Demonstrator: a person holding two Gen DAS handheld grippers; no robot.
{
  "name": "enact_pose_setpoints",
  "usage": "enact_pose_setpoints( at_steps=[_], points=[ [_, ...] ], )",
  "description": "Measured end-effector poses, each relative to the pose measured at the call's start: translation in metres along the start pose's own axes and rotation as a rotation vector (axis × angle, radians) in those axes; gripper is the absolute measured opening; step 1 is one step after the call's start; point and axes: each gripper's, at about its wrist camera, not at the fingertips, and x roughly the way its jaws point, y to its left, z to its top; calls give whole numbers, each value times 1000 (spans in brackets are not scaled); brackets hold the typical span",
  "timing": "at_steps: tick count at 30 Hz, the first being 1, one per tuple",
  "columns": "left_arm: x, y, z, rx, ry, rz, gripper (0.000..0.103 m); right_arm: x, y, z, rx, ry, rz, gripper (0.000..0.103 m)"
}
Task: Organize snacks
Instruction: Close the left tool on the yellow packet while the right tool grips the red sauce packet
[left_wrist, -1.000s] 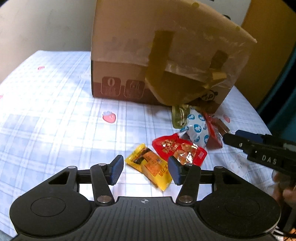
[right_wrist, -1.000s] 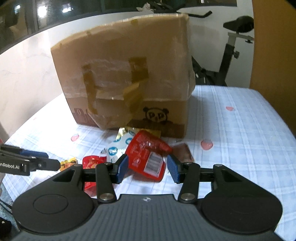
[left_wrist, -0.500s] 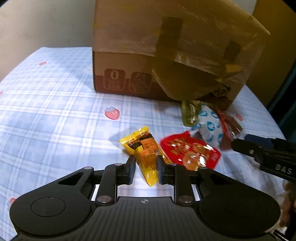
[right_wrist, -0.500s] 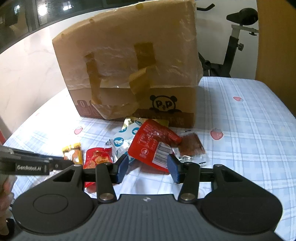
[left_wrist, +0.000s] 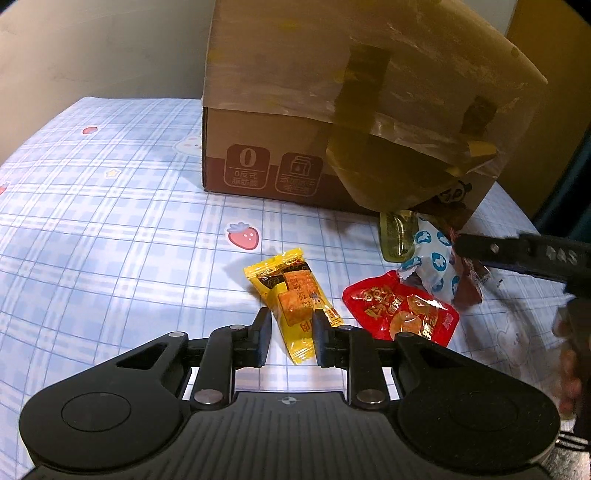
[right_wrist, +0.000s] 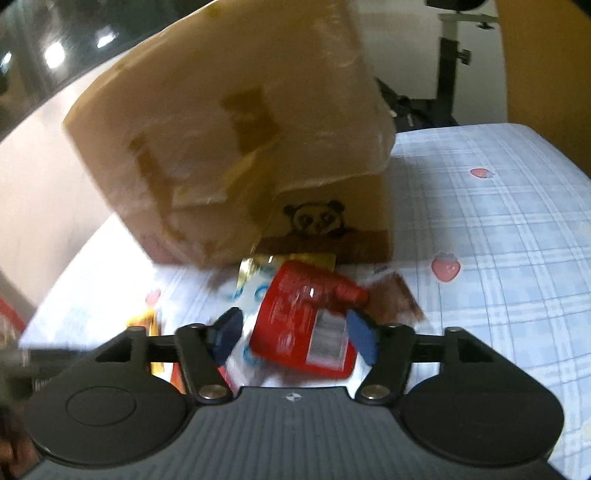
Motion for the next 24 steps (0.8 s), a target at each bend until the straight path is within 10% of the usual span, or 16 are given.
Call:
enact_pose_setpoints(
  at_steps=[9, 24],
  points=[
    [-1, 3, -3, -14, -9, -10, 26, 26, -9, 5, 75, 13, 23, 69],
    [-5, 7, 3, -64, -34, 8, 42, -8, -8, -12, 89, -56, 7, 15]
  ],
)
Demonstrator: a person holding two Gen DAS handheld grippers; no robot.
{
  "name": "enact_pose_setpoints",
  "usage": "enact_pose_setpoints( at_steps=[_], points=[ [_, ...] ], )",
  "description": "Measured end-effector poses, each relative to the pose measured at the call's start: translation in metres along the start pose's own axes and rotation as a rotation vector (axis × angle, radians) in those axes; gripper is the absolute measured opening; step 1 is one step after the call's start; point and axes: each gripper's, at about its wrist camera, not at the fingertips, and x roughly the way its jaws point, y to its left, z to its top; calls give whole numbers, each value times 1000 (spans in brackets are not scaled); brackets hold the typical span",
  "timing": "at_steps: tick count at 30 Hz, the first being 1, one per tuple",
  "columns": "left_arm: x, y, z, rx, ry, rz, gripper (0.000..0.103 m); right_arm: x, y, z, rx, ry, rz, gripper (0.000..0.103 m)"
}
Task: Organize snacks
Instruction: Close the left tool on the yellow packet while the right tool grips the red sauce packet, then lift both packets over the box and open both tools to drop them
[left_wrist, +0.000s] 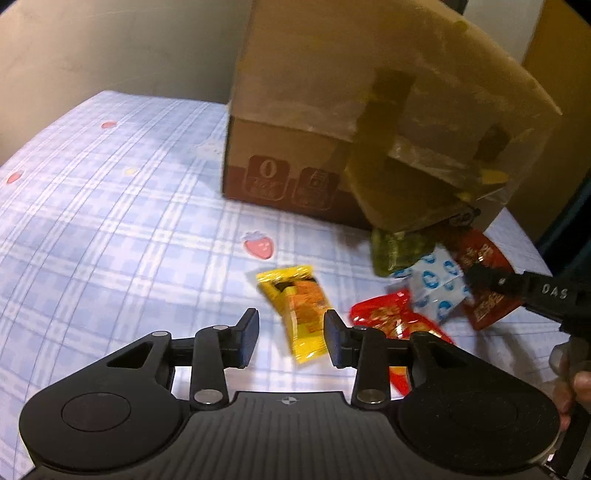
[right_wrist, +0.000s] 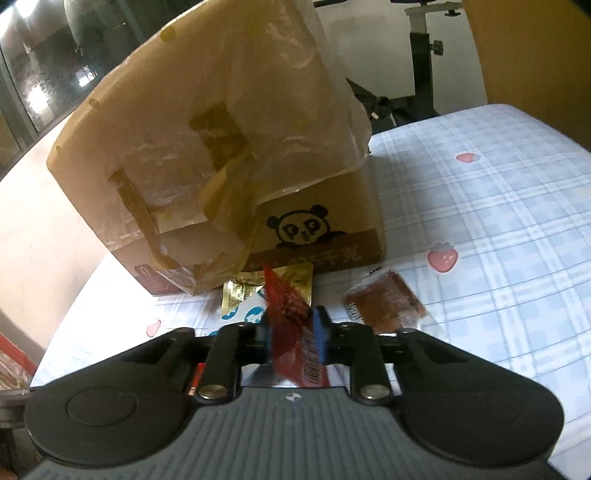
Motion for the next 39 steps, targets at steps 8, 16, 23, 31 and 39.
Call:
enact_pose_setpoints(
  at_steps=[8, 16, 23, 31, 39],
  points=[
    [23, -18, 7, 61, 4, 47, 43, -6, 5, -5, -35, 1, -1, 15],
    [23, -24, 1, 128, -34, 67, 37, -12, 6, -4, -45, -9, -2, 15],
    [9, -11, 1, 74, -51, 59, 35, -18, 8, -3, -41, -20, 2, 15],
    [-24, -12, 27, 103, -149, 51, 35, -40, 16, 17, -55, -95, 24, 15],
    [-76, -24, 74, 151, -311, -19, 35, -75, 37, 56, -93, -215, 92, 15]
  ],
)
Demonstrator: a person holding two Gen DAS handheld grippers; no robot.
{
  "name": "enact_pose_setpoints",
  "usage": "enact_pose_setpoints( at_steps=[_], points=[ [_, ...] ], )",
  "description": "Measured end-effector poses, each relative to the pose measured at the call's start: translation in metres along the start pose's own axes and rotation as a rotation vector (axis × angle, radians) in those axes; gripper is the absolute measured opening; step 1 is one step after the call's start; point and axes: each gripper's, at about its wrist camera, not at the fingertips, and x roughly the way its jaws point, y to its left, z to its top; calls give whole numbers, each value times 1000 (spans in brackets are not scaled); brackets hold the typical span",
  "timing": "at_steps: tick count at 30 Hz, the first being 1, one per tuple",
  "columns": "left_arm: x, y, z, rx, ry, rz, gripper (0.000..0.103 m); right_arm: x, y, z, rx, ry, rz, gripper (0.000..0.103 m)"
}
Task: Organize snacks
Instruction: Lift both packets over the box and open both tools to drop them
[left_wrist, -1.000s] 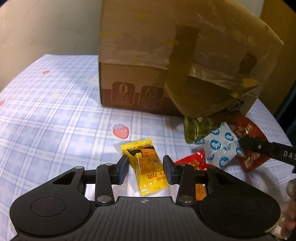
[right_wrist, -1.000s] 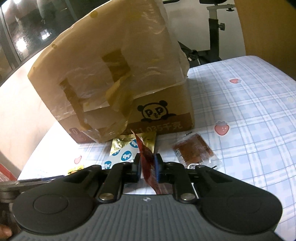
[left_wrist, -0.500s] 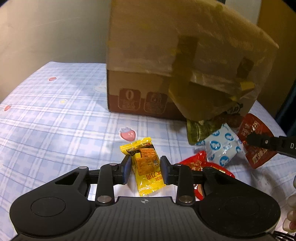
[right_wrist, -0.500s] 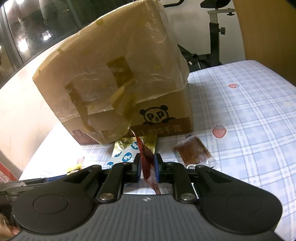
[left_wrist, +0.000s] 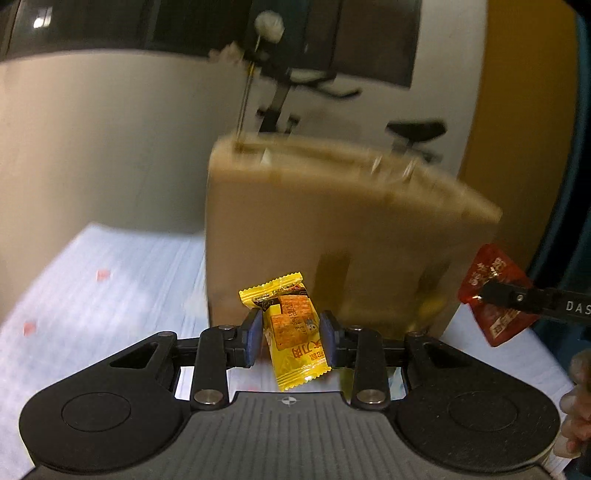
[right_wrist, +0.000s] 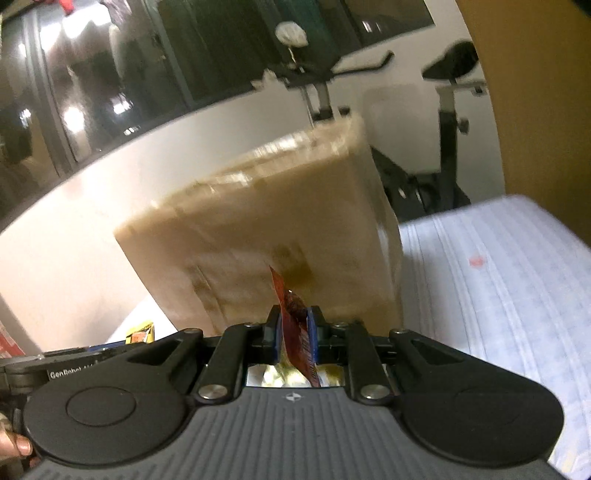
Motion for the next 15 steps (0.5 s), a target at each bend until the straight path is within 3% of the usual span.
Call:
enact_pose_setpoints(
  at_steps=[8, 15],
  points=[
    [-13, -7, 64, 48, -127, -25, 35, -8, 19, 60, -32, -123, 87, 15],
    [11, -21, 109, 55, -154, -17, 35, 29, 18, 107, -75, -154, 41, 15]
  ],
)
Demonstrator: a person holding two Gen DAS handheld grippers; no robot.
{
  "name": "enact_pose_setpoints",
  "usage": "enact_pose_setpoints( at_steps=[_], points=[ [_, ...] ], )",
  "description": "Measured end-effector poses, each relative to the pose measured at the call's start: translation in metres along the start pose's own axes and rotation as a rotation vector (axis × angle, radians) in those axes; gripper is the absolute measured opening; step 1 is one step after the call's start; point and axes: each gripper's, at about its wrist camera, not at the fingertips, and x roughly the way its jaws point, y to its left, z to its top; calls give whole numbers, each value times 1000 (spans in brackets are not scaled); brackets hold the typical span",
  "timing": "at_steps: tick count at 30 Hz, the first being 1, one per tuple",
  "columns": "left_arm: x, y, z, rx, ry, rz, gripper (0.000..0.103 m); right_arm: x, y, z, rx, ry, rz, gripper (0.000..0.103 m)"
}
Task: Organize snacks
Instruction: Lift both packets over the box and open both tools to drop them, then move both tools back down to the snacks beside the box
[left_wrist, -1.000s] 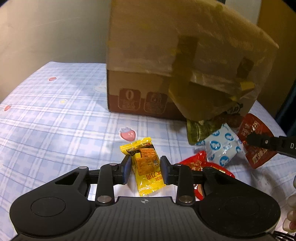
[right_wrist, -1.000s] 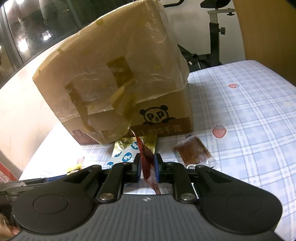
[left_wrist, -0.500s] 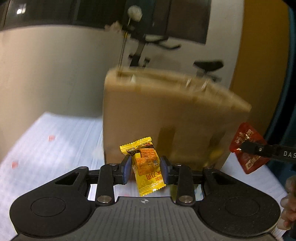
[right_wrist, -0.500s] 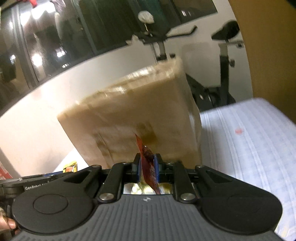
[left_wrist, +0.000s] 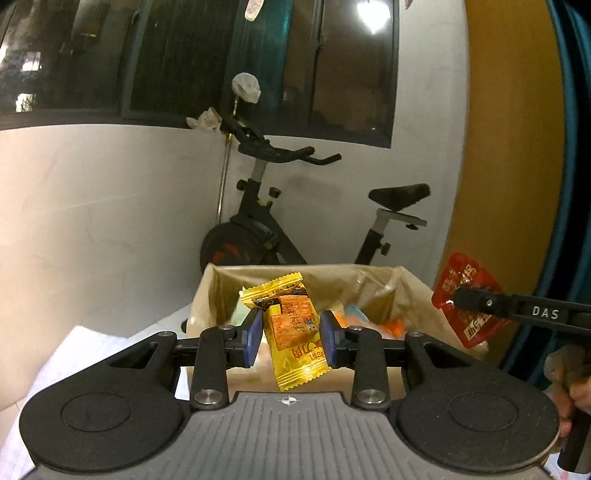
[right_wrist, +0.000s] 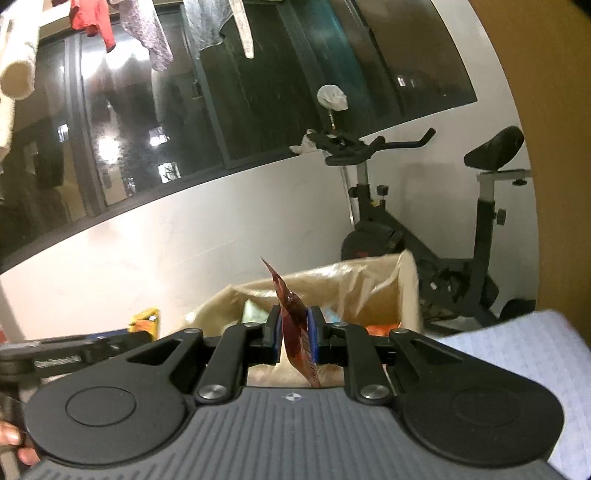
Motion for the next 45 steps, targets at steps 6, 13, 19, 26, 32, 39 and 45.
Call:
enact_pose_setpoints(
  at_steps=[6, 13, 19, 26, 32, 39, 45],
  points=[
    [45, 4, 2, -13, 53, 14, 35, 50, -17, 10, -18, 46, -98, 15],
    [71, 5, -4, 5, 104, 36, 36, 75, -21, 0, -111, 107, -165, 15],
    [87, 12, -7, 4, 143, 35, 39, 81, -20, -7, -131, 137, -176, 17],
    [76, 12, -5, 13, 119, 31, 63, 72, -16, -9, -136, 125, -176, 40],
    [58, 13, -4, 22, 93, 48, 71, 55, -6, -9, -154, 105, -160, 55],
    [27, 22, -6, -8, 74, 60, 83, 28, 7, -16, -177, 78, -131, 82],
    [0, 26, -17, -4, 59, 85, 91, 8, 15, -24, -180, 54, -125, 100]
  ],
)
